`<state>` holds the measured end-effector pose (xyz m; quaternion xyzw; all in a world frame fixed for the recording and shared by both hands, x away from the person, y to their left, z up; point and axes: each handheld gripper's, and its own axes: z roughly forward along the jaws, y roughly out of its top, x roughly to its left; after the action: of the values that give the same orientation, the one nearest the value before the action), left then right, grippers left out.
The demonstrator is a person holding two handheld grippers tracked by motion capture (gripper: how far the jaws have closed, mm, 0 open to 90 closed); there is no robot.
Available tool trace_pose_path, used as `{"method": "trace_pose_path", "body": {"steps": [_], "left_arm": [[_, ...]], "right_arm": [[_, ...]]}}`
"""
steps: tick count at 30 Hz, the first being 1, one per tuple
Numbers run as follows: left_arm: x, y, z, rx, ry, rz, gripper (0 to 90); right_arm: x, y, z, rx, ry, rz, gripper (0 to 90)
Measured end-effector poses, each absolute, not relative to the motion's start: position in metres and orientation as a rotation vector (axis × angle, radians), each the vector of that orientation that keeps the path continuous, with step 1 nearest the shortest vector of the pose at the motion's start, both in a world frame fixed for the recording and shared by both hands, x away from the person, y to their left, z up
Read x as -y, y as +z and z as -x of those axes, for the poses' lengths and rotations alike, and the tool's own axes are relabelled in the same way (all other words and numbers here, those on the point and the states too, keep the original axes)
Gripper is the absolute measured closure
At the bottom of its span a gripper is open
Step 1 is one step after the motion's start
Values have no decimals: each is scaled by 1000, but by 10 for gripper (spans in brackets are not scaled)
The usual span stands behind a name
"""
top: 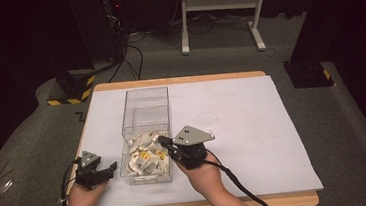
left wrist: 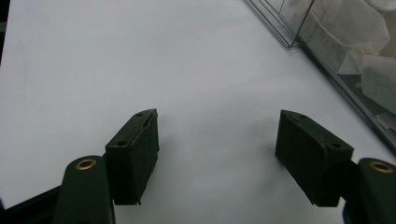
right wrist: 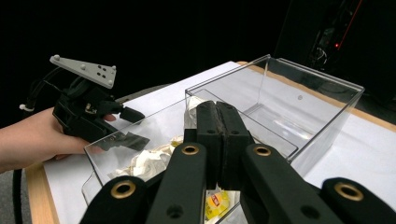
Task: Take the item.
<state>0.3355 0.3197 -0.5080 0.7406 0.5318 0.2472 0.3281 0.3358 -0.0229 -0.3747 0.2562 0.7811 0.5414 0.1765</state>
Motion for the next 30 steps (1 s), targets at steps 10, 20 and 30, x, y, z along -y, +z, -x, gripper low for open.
{"method": "trace_pose_path", "body": {"steps": [10,20,30], "left_arm": [[-320,-508,-336,-1393,648,-1934,303],[-320,-508,-336,-1392,648,-1934,303],[-319,-508,-335,-1395,648,-1932,305]], "right_arm": [[31,-367,-338,-2178,1534,-725,893],[46,-364,-344,-2140,1519,-762,893],[67,-362,-353,-2092,1496,-799,893]]}}
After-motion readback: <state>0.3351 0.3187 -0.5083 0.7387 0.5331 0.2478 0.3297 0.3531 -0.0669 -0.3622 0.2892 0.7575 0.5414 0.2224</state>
